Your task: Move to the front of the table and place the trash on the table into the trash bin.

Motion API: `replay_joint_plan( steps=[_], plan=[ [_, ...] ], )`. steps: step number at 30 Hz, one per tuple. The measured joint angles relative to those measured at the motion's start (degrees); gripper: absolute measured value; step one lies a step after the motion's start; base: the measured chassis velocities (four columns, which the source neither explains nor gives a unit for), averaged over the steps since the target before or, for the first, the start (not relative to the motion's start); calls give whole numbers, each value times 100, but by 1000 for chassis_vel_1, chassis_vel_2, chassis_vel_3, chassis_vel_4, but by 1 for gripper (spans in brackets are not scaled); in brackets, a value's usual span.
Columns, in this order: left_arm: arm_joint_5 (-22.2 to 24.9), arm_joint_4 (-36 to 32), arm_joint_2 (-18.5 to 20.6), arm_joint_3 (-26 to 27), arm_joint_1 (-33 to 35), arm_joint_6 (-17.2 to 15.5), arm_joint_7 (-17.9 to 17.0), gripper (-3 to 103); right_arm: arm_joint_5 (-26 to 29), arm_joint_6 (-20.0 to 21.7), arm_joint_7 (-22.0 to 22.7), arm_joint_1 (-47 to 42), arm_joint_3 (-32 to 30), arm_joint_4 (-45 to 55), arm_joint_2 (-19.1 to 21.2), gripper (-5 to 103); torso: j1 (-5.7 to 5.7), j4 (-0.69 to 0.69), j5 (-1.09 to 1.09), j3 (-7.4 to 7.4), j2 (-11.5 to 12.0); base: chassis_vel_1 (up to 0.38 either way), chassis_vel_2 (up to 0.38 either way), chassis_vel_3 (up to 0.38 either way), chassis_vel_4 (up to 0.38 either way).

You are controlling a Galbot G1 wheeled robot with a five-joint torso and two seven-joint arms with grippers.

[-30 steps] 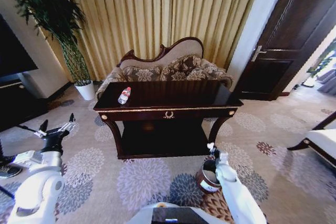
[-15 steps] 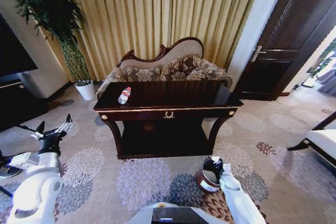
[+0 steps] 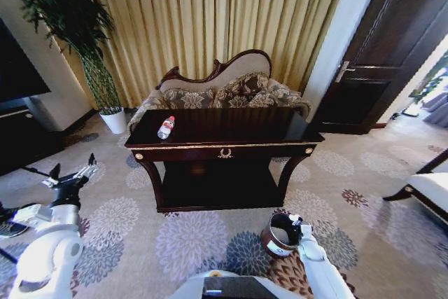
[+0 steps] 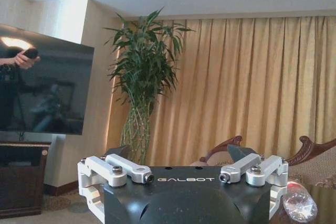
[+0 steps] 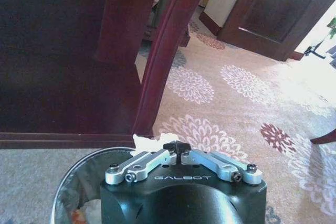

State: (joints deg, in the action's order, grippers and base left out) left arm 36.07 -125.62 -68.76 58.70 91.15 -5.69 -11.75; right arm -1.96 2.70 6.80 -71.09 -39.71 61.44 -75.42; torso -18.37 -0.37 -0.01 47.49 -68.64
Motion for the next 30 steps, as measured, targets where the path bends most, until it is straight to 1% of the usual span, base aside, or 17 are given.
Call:
replay_joint_plan(
  steps=[1, 3, 4, 6, 10, 12, 13, 15, 16, 17, 18, 19, 21, 25, 26, 28, 30],
  plan=[
    [0, 0, 0, 0, 0, 0, 0, 100, 0, 0, 0, 0, 0, 0, 0, -3, 0, 0, 0, 0, 0, 0, 0, 0, 0],
    [0, 28, -9, -19, -13, 6, 6, 100, -87, 28, 0, -40, -22, 114, -93, 7, 0, 0, 0, 0, 0, 0, 0, 0, 0],
    [0, 28, -9, -19, -13, 6, 6, 100, -87, 28, 0, -40, -22, 114, -93, 7, 0, 0, 0, 0, 0, 0, 0, 0, 0],
    [0, 33, -8, -19, -15, 9, 8, 100, -99, 29, 0, -38, -23, 129, -117, 13, 0, 1, 1, 0, 0, 0, 0, 0, 0],
    [11, 42, 35, 8, -12, 30, 20, 100, -115, 30, 0, -26, -34, 188, -164, 35, 0, 0, 1, 0, 0, 0, 0, 0, 0],
    [13, 42, 43, 10, -11, 32, 22, 100, -115, 30, 0, -21, -43, 202, -173, 35, 0, 0, 1, 0, 0, 0, 0, 0, 0],
    [16, 40, 52, 11, -12, 32, 23, 100, -115, 30, 0, -15, -55, 207, -180, 45, 0, 1, 0, 0, 0, 0, 0, 0, 0],
    [18, 37, 58, 12, -18, 32, 23, 100, -115, 30, 0, -15, -61, 207, -184, 45, 0, 1, 0, 0, 0, 0, 0, 0, 0],
    [22, 28, 66, 13, -26, 32, 23, 100, -115, 29, 0, -14, -70, 207, -190, 56, 0, 0, 1, 0, 0, 0, 0, 0, 0],
    [24, 23, 70, 13, -27, 32, 23, 100, -114, 27, 0, -18, -80, 207, -191, 61, 0, 0, 1, 0, 0, 0, 0, 0, 0],
    [24, 23, 70, 13, -27, 32, 23, 100, -114, 27, 0, -18, -80, 207, -191, 61, 0, 0, 1, 0, 0, 0, 0, 0, 0],
    [25, 18, 75, 14, -30, 32, 23, 100, -112, 24, 0, -27, -93, 214, -191, 67, 0, 0, 1, 0, 0, 0, 0, 0, 0],
    [25, 15, 75, 14, -33, 32, 23, 100, -111, 22, 0, -32, -100, 220, -190, 67, 0, 0, 1, 0, 0, 0, 0, 0, 0],
    [23, 4, 54, -1, -40, 32, 23, 100, -105, 8, 0, -37, -117, 218, -168, 89, 0, 0, 1, 0, 0, 0, 0, 0, 0],
    [23, 4, 54, -1, -40, 32, 23, 100, -105, 8, 0, -37, -117, 218, -168, 89, 0, 0, 1, 0, 0, 0, 0, 0, 0],
    [18, -5, 40, -8, -38, 32, 23, 100, -101, 7, 0, -38, -113, 195, -165, 97, 0, 0, 1, 0, 0, 0, 0, 0, 0],
    [13, -9, 34, -9, -33, 32, 24, 100, -97, 7, 0, -37, -103, 176, -164, 99, 0, 0, 1, 0, 0, 0, 0, 0, 0]
  ],
)
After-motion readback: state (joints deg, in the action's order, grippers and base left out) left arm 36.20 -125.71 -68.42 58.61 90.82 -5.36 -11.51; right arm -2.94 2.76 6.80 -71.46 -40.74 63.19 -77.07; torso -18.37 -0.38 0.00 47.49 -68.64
